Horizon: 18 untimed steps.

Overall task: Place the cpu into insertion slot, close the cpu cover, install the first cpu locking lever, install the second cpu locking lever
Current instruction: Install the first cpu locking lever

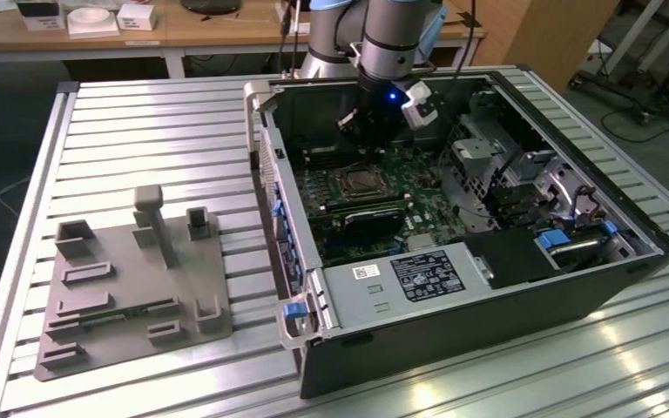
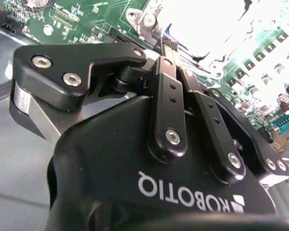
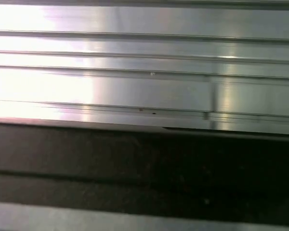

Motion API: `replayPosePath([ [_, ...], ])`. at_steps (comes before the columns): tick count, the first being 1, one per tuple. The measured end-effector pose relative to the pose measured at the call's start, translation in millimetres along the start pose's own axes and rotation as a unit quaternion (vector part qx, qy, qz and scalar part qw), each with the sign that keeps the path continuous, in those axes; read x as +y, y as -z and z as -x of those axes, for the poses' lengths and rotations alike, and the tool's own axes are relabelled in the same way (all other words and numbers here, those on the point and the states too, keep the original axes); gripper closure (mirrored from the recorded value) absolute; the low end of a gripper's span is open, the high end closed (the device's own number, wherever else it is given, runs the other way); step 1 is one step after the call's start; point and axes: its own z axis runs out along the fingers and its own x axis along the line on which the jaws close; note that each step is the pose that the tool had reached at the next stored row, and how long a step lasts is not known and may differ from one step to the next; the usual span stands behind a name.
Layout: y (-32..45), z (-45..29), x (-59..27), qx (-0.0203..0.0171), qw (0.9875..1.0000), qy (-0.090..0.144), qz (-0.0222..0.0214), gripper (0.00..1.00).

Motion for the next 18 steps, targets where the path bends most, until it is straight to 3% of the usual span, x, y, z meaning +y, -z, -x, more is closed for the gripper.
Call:
replayPosePath([
  [12,9.9,-3.3,0.3,-0.0019,1.0000,0.000,-0.0001,0.89],
  [18,10.1,-14.0,0.7,-0.0029,1.0000,0.000,0.0000,0.89],
])
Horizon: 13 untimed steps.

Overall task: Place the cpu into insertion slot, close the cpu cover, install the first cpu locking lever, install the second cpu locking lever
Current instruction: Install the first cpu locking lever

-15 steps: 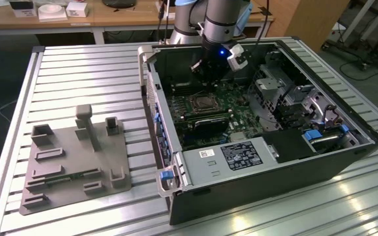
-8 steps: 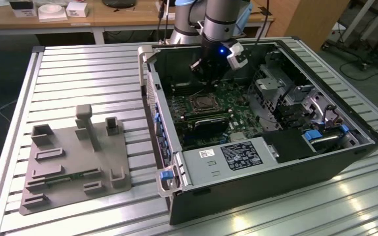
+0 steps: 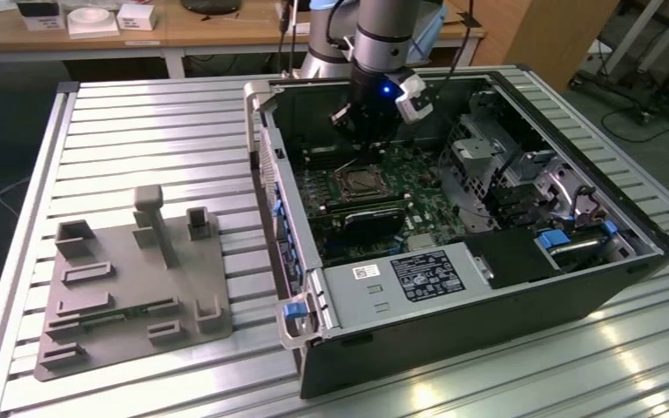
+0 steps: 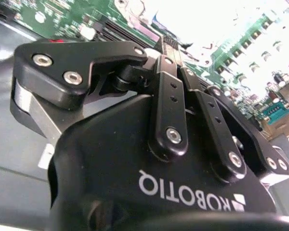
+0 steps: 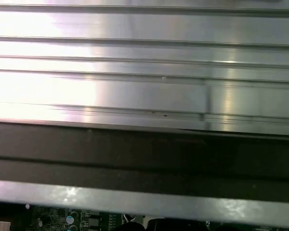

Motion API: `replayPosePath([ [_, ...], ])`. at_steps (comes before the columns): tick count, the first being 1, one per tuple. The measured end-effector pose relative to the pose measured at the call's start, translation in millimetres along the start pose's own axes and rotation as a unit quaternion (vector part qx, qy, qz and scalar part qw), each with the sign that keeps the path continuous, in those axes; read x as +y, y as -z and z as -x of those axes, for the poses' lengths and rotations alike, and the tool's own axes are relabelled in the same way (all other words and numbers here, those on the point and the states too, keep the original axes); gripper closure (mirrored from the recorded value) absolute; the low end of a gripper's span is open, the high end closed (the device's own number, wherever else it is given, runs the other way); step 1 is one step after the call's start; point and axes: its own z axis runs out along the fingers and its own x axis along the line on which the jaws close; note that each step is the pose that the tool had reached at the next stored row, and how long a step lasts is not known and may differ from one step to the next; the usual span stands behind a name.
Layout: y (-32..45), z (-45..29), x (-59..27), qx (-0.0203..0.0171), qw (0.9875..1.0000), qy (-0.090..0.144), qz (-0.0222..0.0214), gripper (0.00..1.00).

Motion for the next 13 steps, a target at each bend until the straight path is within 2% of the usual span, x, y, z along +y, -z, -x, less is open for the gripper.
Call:
replayPosePath([
  [13,-2.1,-19.1,-2.0,-0.0021,1.0000,-0.001,0.0003,0.89],
])
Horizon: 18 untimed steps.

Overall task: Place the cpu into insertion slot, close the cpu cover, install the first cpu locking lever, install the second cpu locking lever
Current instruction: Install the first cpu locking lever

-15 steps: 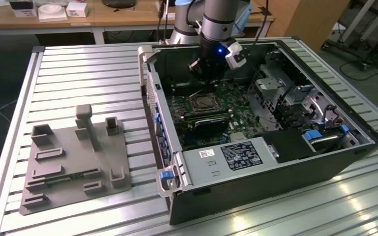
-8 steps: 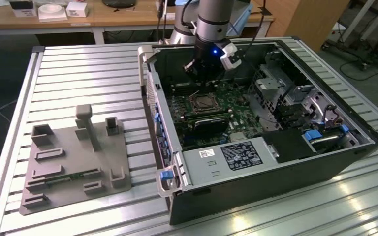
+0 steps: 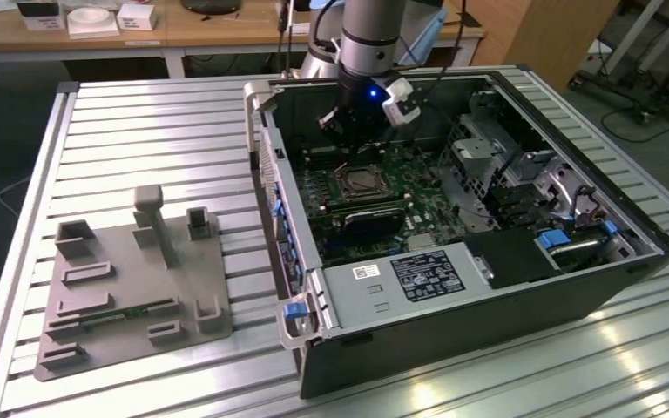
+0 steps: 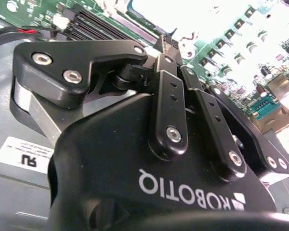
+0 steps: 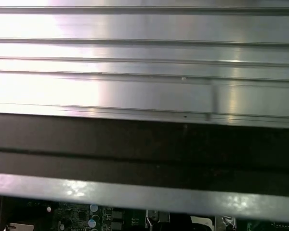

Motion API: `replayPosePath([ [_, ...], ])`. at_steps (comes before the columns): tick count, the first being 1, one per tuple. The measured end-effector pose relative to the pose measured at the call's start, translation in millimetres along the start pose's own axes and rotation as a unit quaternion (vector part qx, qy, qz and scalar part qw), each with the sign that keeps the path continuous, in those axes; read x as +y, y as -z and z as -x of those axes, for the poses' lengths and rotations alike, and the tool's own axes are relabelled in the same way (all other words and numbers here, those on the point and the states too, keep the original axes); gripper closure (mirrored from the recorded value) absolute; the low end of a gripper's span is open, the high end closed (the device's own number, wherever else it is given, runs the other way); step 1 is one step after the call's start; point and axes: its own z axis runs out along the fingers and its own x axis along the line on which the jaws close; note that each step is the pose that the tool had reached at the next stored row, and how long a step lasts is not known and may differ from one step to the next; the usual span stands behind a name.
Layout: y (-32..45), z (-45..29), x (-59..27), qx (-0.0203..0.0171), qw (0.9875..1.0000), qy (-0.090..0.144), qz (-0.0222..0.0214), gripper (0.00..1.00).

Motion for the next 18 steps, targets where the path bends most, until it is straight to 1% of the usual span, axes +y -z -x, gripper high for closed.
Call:
replayPosePath([
  [3,0.1,-4.8,-0.2,-0.0004,1.0000,0.000,0.0004,0.89],
  [4,0.1,-6.1,-0.5,-0.0007,1.0000,0.000,0.0012,0.89],
  [6,0.1,-7.9,-1.8,-0.0014,1.0000,0.000,0.0042,0.89],
  [10,0.2,-11.3,-7.8,-0.0019,1.0000,0.000,0.0074,0.89],
  [11,0.2,-12.2,-9.2,-0.0021,1.0000,0.000,0.0094,0.89],
  [12,0.3,-13.0,-10.4,-0.0023,0.9999,0.000,0.0134,0.89],
  [13,0.2,-13.9,-11.4,-0.0027,0.9998,0.000,0.0196,0.89],
  [15,0.1,-15.3,-13.4,-0.0037,0.9993,-0.001,0.0359,0.89],
  [17,-0.1,-16.0,-15.7,-0.0046,0.9986,-0.001,0.0532,0.89],
  [18,-0.1,-16.3,-17.1,-0.0050,0.9981,-0.002,0.0607,0.89],
])
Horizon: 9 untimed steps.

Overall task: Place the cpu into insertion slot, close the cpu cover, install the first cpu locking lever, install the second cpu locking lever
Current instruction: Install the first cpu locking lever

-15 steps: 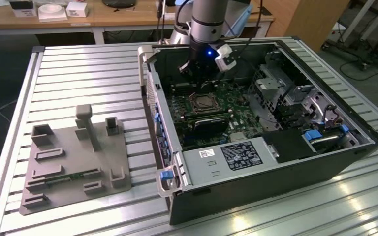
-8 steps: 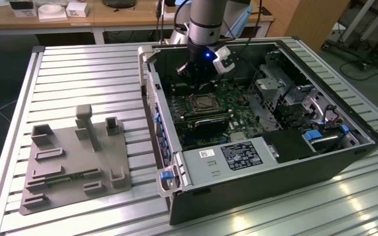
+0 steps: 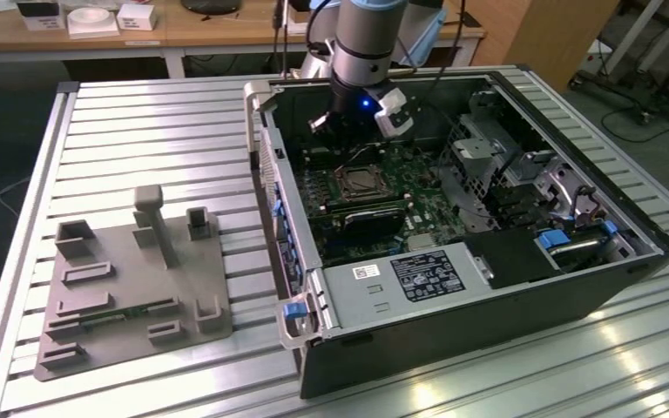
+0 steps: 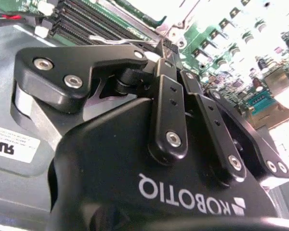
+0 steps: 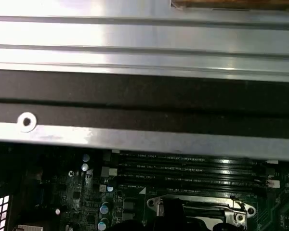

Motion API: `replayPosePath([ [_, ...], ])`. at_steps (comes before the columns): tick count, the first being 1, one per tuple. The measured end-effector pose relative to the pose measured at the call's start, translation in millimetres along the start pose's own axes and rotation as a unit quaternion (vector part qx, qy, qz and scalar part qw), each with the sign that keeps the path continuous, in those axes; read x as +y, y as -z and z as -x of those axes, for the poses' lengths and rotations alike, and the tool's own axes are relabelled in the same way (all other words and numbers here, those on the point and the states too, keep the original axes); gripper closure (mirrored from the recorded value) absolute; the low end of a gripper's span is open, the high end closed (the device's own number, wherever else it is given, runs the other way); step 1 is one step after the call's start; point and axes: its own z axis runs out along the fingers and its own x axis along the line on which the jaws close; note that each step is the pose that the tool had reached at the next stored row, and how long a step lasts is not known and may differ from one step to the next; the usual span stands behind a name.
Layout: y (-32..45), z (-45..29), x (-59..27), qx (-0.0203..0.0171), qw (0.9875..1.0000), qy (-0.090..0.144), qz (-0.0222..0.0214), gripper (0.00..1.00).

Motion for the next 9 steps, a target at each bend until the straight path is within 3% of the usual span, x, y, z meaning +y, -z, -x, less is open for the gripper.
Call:
replayPosePath([
  [4,0.5,-0.9,-5.6,-0.0017,0.9995,-0.001,0.0319,0.89],
  [9,0.7,-1.4,-13.7,-0.0036,0.9976,-0.002,0.0691,0.89],
])
